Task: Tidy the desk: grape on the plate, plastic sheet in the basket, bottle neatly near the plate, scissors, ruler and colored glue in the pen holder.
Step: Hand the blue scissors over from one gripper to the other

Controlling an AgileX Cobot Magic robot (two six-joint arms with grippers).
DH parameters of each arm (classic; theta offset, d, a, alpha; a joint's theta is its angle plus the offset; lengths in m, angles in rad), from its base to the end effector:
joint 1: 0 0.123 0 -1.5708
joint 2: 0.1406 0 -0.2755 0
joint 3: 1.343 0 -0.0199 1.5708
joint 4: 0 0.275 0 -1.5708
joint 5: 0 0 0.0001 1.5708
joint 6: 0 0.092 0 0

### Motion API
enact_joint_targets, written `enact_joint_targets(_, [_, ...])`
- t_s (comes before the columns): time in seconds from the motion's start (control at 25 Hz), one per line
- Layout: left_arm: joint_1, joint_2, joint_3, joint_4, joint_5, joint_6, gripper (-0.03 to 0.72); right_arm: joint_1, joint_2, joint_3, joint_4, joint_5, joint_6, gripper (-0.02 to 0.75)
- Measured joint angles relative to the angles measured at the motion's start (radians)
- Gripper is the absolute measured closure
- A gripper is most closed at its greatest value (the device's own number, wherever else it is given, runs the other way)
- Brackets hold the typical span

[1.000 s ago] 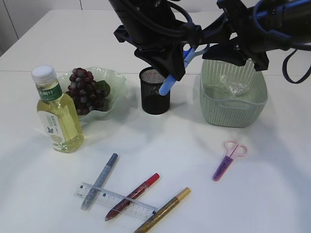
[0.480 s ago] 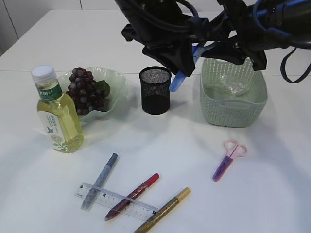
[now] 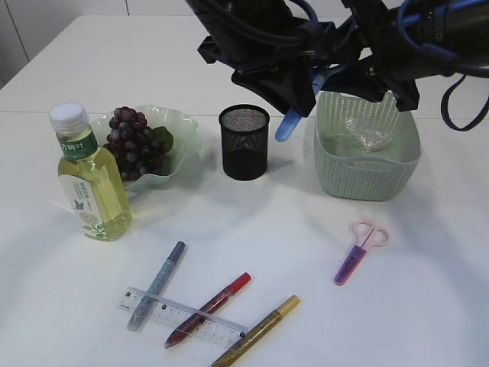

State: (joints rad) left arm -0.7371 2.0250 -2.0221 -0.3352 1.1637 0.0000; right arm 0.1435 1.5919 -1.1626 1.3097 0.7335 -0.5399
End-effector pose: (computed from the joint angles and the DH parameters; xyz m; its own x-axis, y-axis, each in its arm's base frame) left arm 0.3290 -0.3363 0.3177 -0.7417 0.4974 -0.4499 0.6552 0.6806 -0.3278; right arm 0.3568 0.1117 0.2835 -0.8240 0.3688 -0.4302 -0.1629 0.5729 0.8033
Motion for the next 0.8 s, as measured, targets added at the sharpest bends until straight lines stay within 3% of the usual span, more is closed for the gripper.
enact_joint_targets(0.4, [0.000,0.000,0.000,-0.004,-0.024,0.000,0.547,0.000,0.000,0.000,0.014,0.015,0.000,0.409])
enact_joint_targets(0.8, [0.000,0.000,0.000,-0.021,-0.032,0.000,0.547,0.000,0.000,0.000,0.014,0.016,-0.004,0.516])
